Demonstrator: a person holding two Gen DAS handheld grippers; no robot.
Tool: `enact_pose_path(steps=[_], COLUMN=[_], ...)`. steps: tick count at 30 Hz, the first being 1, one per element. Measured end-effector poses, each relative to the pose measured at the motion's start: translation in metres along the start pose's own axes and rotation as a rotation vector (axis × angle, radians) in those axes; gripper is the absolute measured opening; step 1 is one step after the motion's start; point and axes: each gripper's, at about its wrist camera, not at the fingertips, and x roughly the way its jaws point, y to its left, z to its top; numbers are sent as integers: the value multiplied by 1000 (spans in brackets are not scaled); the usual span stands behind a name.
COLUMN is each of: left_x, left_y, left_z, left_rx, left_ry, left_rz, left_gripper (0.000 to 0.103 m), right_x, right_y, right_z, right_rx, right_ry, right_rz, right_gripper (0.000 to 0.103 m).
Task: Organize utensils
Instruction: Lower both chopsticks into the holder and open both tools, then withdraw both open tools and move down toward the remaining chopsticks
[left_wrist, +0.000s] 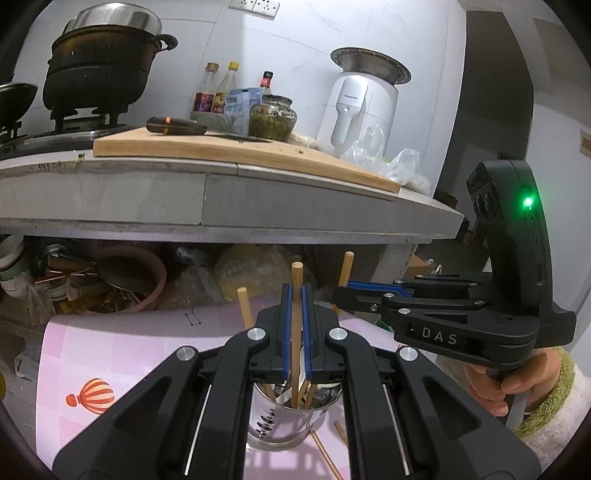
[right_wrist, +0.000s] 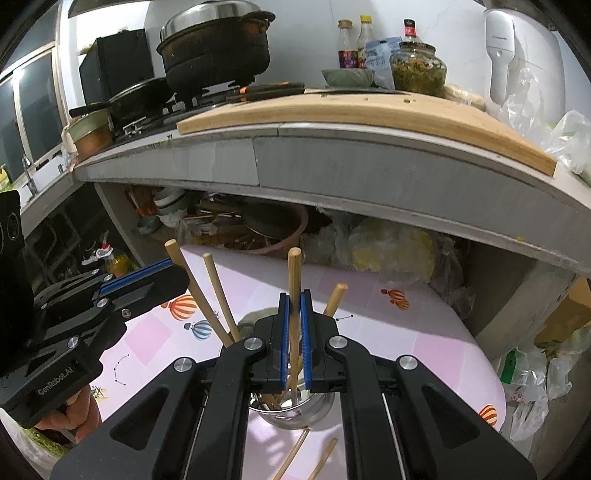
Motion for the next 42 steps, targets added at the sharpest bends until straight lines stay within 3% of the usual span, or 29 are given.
enact_pose_path(steps=[16, 35, 37, 39, 42], left_x=[18, 24, 25, 24, 24], left_y=[4, 7, 8, 9, 10], left_z=[-15, -12, -12, -12, -12], left_rx=[-5, -28, -30, -34, -39], left_ry=[66, 81, 86, 84, 83], left_rz=[16, 37, 41, 46, 50], left_gripper=[4, 5, 11, 17, 20], right_x=[19, 21, 21, 22, 22], right_y=[-4, -5, -6, -8, -7], right_z=[-6, -6, -6, -6, -6], right_rx=[26, 44, 48, 49, 42], right_ry=[52, 74, 78, 82, 81], right_rz=[21, 41, 43, 52, 51], right_gripper=[6, 8, 9, 20, 22])
